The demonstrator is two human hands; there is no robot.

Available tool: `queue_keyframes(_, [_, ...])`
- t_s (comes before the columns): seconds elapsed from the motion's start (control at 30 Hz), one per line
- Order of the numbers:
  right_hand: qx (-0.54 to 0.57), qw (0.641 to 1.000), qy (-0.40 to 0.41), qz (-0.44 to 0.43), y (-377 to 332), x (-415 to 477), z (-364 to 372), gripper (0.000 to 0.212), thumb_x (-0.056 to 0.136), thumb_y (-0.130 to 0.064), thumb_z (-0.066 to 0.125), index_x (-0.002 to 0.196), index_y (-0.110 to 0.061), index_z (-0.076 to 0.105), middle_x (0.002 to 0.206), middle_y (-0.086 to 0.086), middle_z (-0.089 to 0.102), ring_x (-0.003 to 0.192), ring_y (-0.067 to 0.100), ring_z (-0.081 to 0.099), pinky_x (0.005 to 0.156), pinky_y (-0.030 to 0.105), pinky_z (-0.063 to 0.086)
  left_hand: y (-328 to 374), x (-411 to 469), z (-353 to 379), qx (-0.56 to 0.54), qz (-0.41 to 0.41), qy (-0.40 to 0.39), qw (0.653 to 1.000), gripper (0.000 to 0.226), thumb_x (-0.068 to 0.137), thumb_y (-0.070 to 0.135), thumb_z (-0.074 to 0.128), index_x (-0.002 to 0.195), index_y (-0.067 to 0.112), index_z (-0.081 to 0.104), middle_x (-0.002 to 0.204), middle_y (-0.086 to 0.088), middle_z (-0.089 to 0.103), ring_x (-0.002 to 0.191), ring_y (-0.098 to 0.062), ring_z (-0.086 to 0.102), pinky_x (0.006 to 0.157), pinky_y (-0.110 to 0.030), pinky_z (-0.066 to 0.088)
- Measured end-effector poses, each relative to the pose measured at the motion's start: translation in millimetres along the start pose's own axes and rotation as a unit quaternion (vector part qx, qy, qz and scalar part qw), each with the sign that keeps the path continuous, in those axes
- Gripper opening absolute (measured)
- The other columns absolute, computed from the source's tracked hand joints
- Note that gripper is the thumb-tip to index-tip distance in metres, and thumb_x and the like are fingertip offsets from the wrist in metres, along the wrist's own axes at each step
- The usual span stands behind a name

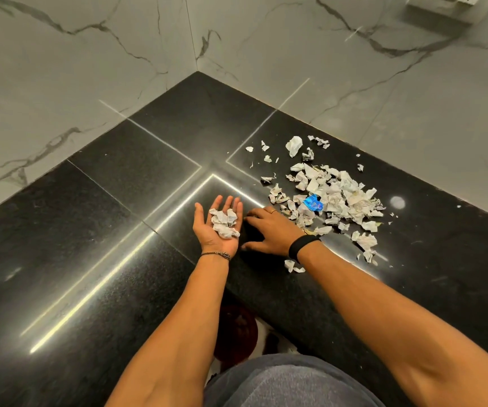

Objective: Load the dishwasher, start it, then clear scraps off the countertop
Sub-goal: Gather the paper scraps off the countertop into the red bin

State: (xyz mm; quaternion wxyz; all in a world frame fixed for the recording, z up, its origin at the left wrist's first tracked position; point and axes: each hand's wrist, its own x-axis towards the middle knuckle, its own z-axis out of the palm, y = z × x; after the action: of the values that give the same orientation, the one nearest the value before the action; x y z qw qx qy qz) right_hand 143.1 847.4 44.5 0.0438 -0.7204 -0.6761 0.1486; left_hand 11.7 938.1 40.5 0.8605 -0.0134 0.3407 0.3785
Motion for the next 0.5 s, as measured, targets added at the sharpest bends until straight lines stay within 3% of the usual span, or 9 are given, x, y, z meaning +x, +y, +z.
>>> queue_keyframes(0.1, [0.0, 0.999, 0.004, -0.034, 7.7, -17.7, 3.0, 0.07, 0.09, -0.055, 0.064, 0.143, -0.012, 0.051, 0.149, 0.009, 0.046, 0.133, 0.027, 0.041, 0.112, 0.037, 0.035, -0.5, 2.7, 0.7, -0.004, -0.007, 0.005, 1.0, 0.068, 0.098, 0.052, 0.054, 0.144, 0.003, 0.049, 0.142, -0.026, 0.05, 0.127, -0.042, 0.056, 0.106, -0.049, 0.049])
queue_keyframes(0.23, [0.008, 0.999, 0.033, -0.036, 8.6, -35.5, 7.6, 0.041, 0.099, -0.029, 0.059, 0.138, -0.014, 0.059, 0.143, 0.009, 0.053, 0.131, 0.028, 0.045, 0.111, 0.038, 0.038, -5.8, 0.7, 4.4, -0.003, -0.026, 0.008, 1.0, 0.065, 0.099, 0.05, 0.054, 0.144, 0.004, 0.048, 0.141, -0.026, 0.05, 0.126, -0.042, 0.056, 0.104, -0.051, 0.049])
queue_keyframes(0.33, [-0.009, 0.996, 0.087, -0.027, 4.9, -46.2, 14.5, 0.026, 0.091, -0.008, 0.067, 0.117, -0.011, 0.072, 0.114, 0.012, 0.066, 0.105, 0.032, 0.061, 0.085, 0.04, 0.052, -10.4, -1.6, 8.0, 0.003, -0.04, 0.008, 0.999, 0.063, 0.099, 0.049, 0.054, 0.143, 0.004, 0.048, 0.142, -0.026, 0.048, 0.125, -0.042, 0.056, 0.106, -0.053, 0.048])
queue_keyframes(0.4, [-0.017, 0.994, 0.109, -0.005, 1.5, -49.0, 13.8, 0.02, 0.089, -0.003, 0.068, 0.107, -0.008, 0.073, 0.1, 0.012, 0.066, 0.091, 0.032, 0.063, 0.073, 0.038, 0.051, -12.1, -2.2, 10.2, 0.008, -0.049, 0.004, 0.999, 0.063, 0.099, 0.049, 0.054, 0.143, 0.005, 0.049, 0.143, -0.026, 0.047, 0.125, -0.043, 0.057, 0.105, -0.054, 0.048])
queue_keyframes(0.5, [0.052, 0.989, 0.111, 0.087, -3.3, -46.8, 7.9, 0.019, 0.095, -0.009, 0.06, 0.109, -0.009, 0.074, 0.106, 0.01, 0.067, 0.1, 0.029, 0.062, 0.085, 0.036, 0.048, -14.5, -5.9, 12.5, 0.016, -0.058, -0.006, 0.998, 0.063, 0.098, 0.05, 0.055, 0.144, 0.006, 0.048, 0.143, -0.026, 0.049, 0.123, -0.042, 0.059, 0.103, -0.054, 0.05])
